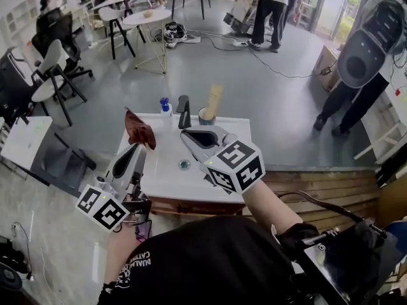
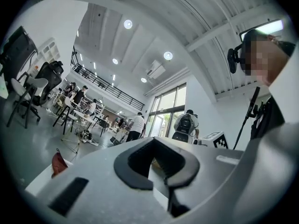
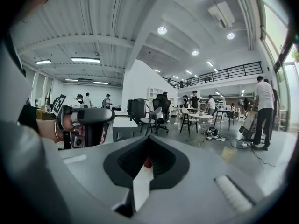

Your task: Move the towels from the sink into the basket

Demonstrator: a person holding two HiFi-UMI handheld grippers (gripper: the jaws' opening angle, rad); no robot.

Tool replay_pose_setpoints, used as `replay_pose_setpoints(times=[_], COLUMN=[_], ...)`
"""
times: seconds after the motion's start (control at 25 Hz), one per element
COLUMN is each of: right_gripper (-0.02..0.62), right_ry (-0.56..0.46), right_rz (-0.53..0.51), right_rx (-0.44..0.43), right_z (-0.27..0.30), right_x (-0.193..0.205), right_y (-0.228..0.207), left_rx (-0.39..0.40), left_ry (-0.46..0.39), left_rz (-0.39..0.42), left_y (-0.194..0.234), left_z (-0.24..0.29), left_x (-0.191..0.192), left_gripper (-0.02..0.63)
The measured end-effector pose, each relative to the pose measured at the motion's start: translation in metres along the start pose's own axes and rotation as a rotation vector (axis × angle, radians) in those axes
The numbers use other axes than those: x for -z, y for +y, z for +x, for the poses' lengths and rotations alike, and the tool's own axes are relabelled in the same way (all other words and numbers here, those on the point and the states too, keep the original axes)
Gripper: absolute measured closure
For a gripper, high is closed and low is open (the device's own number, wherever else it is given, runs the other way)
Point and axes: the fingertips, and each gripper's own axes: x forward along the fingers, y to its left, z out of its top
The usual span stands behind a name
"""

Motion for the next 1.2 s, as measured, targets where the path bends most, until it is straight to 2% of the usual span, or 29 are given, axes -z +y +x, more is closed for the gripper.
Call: replay_pose_setpoints(times=[0.2, 0.48, 0.8, 1.2], right_gripper=[0.588, 0.588, 0.588, 0.588], right_ry=[-0.002, 0.027, 0.025, 0.067], right_rz=[0.046, 0.094, 0.146, 0.209], right_rx=[0.004, 0.058, 0.147, 0.231], right_z=[0.012, 0.041, 0.115, 0.200], right_x=[0.008, 0.010, -0.004, 0.005], right_y=[-0.015, -0.023, -0.023, -0.015], left_rx=[0.010, 0.078, 0.158, 0.214], left_ry=[0.012, 0.042, 0.122, 0.179], left_rz=[-0.007, -0.056, -0.072, -0.107], left_y=[0.017, 0.053, 0.125, 0.213], left_z=[0.014, 0.029, 0.023, 0.005], left_x=[0.003, -0.001, -0.025, -0.046], left_gripper=[0.603, 0.603, 0.603, 0.603])
